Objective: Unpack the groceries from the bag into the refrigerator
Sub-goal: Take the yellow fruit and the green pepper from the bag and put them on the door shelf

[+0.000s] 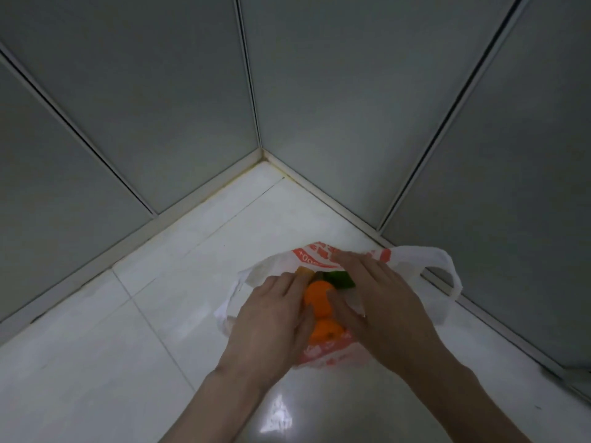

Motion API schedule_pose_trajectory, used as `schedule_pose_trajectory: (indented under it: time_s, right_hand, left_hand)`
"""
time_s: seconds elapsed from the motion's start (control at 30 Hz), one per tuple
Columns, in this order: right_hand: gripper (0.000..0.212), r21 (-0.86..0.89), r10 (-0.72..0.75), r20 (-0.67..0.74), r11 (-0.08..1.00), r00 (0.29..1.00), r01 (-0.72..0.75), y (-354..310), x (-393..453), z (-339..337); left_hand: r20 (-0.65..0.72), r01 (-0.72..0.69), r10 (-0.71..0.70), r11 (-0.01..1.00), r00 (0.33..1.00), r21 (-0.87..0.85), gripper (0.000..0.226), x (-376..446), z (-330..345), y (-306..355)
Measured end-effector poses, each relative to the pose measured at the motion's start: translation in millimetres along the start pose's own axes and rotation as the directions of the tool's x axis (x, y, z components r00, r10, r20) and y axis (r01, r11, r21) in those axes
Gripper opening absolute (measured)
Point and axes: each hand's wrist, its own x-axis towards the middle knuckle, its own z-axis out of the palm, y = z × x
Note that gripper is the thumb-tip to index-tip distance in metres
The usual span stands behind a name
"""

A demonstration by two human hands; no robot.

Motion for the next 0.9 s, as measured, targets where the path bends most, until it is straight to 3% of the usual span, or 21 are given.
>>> schedule_pose_trajectory:
  time_s: [0.17,0.33,0.53,0.7,0.9]
  right_hand:
    - [0.026,-0.043,0.007,0.05,0.999,0.999,-0.005,9.4,13.9,12.8]
    - [0.025,-0.179,0.099,0.188,0.982,0.977,-0.065,24.1,32.0,17.6]
    - [0.078,-0.363,0.129,0.139,0.929,0.982,-0.071,44.0,49.8,16.4]
    - [0.087,-0.406,0.07,0.056,0.913,0.996,-0.041,52.4,53.1,10.2]
    - [0.096,-0.424,0.071,0.063,0.905,0.995,-0.038,70.1,65.2,14.7]
  left_hand:
    - [-0.035,-0.002,0.005,0.998,0.999,0.067,0.033,27.1,14.7,-17.1]
    - [-0.014,0.021,-0.018,0.985,1.0,0.168,0.044,40.0,19.4,-23.5]
    - [-0.06,-0.005,0.018,0.976,0.998,0.217,0.052,56.5,18.5,-25.1]
    - [-0.064,-0.099,0.121,0.957,0.991,0.271,0.056,64.4,16.0,-34.0]
    - [0.082,-0.159,0.137,0.897,0.987,0.412,0.077,85.2,27.4,-54.6]
